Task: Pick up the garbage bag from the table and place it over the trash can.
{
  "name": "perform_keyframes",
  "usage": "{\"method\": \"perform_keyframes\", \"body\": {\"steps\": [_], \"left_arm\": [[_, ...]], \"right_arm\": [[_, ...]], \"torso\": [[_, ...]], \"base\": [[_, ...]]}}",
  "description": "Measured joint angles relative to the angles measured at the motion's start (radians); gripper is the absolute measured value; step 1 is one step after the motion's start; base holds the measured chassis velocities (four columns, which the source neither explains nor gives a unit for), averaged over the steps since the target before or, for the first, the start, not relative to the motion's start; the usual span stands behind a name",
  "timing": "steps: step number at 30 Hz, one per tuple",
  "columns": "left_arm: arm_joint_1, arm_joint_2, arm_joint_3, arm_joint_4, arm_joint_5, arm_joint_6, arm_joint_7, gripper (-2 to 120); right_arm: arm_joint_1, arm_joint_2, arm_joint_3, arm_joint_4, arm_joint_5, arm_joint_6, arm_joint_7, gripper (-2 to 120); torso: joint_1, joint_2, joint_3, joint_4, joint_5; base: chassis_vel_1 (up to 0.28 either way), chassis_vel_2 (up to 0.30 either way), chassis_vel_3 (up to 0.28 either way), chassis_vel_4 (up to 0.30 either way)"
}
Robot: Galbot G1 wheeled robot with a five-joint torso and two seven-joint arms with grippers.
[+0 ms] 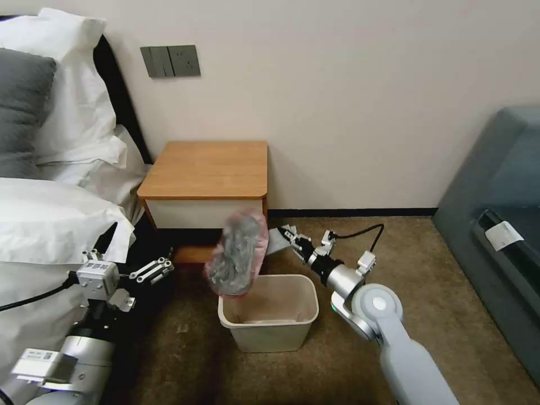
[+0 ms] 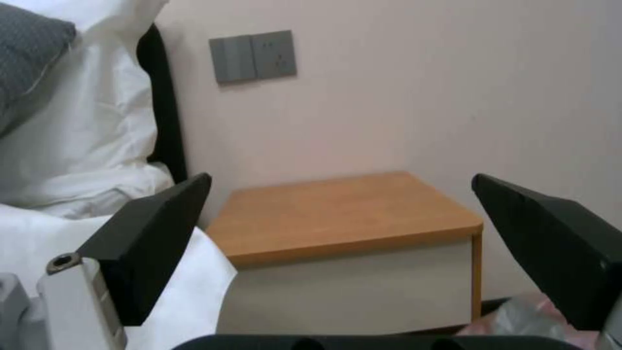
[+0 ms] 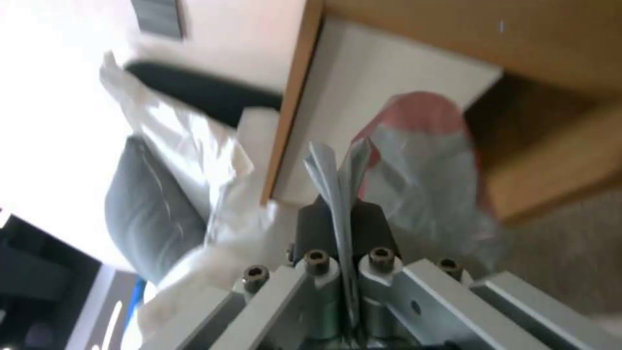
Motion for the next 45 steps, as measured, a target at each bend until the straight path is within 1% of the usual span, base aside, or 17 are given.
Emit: {"method": "perform_keyframes", "body": {"steps": [3, 5, 10, 17, 22, 28, 34, 39, 42, 43, 44, 45], "left_arm": [[0.000, -0.001, 0.000, 0.000, 0.000, -0.001, 0.000, 100], [-0.003, -0.002, 0.003, 0.005, 0.000, -0.002, 0.002, 100], [-0.006, -0.003, 0.004, 0.012, -0.001, -0.007, 0.003, 100], [-0.006, -0.006, 0.003, 0.016, -0.003, -0.016, 0.004, 100], [-0.008, -0.007, 0.005, 0.021, -0.002, -0.020, 0.008, 100], [-0.010, -0.007, 0.006, 0.027, -0.001, -0.028, 0.010, 100], [-0.014, -0.006, 0.005, 0.034, -0.003, -0.032, 0.010, 100], [-0.021, -0.008, 0.008, 0.048, -0.003, -0.037, 0.010, 100], [-0.026, -0.009, 0.011, 0.059, -0.008, -0.046, 0.010, 100], [-0.026, -0.009, 0.011, 0.059, -0.008, -0.046, 0.010, 100], [-0.029, -0.009, 0.011, 0.064, -0.017, -0.054, 0.014, 100], [-0.029, -0.009, 0.011, 0.064, -0.018, -0.055, 0.014, 100]], "right_arm": [[-0.021, -0.006, -0.010, 0.021, -0.012, 0.000, 0.000, 0], [-0.060, -0.013, -0.035, 0.066, -0.037, 0.002, 0.000, 0], [-0.119, -0.021, -0.064, 0.117, -0.062, 0.005, 0.006, 0], [-0.200, -0.039, -0.069, 0.161, -0.083, 0.009, 0.008, 0], [-0.219, -0.040, -0.053, 0.157, -0.112, 0.023, 0.005, 0], [-0.252, -0.038, -0.030, 0.141, -0.211, 0.053, -0.013, 0], [-0.275, -0.040, -0.015, 0.141, -0.236, 0.067, -0.010, 0], [-0.280, -0.043, -0.016, 0.138, -0.238, 0.078, 0.031, 0], [-0.272, -0.043, -0.018, 0.153, -0.184, 0.063, 0.143, 0], [-0.272, -0.043, -0.018, 0.153, -0.184, 0.063, 0.143, 0], [-0.264, -0.043, -0.018, 0.156, -0.166, 0.057, 0.183, 0], [-0.262, -0.042, -0.018, 0.156, -0.164, 0.056, 0.191, 0]], "torso": [[0.000, 0.000, 0.000, 0.0001, 0.0000], [0.000, 0.000, 0.000, 0.0001, -0.0001], [0.000, 0.000, 0.000, 0.0002, -0.0001], [0.000, 0.000, 0.000, 0.0001, 0.0000], [0.000, 0.000, 0.000, 0.0002, 0.0000], [0.000, 0.000, 0.000, 0.0001, 0.0001], [0.000, 0.000, 0.000, 0.0001, 0.0000], [0.000, 0.000, 0.000, 0.0001, 0.0000], [0.000, 0.000, 0.000, 0.0001, 0.0000], [0.000, 0.000, 0.000, 0.0001, 0.0000], [0.000, 0.000, 0.000, 0.0001, 0.0000], [0.000, 0.000, 0.000, 0.0001, 0.0000]], "base": [[0.000, 0.000, 0.000, 0.000], [0.000, 0.000, 0.000, 0.000], [0.000, 0.000, 0.000, 0.000], [0.000, 0.000, 0.000, 0.000], [0.000, 0.000, 0.000, 0.000], [0.000, 0.000, 0.000, 0.000], [0.000, 0.000, 0.000, 0.000], [0.000, 0.000, 0.000, 0.000], [0.000, 0.000, 0.000, 0.000], [0.000, 0.000, 0.000, 0.000], [0.000, 0.000, 0.000, 0.000], [0.000, 0.000, 0.000, 0.000]]}}
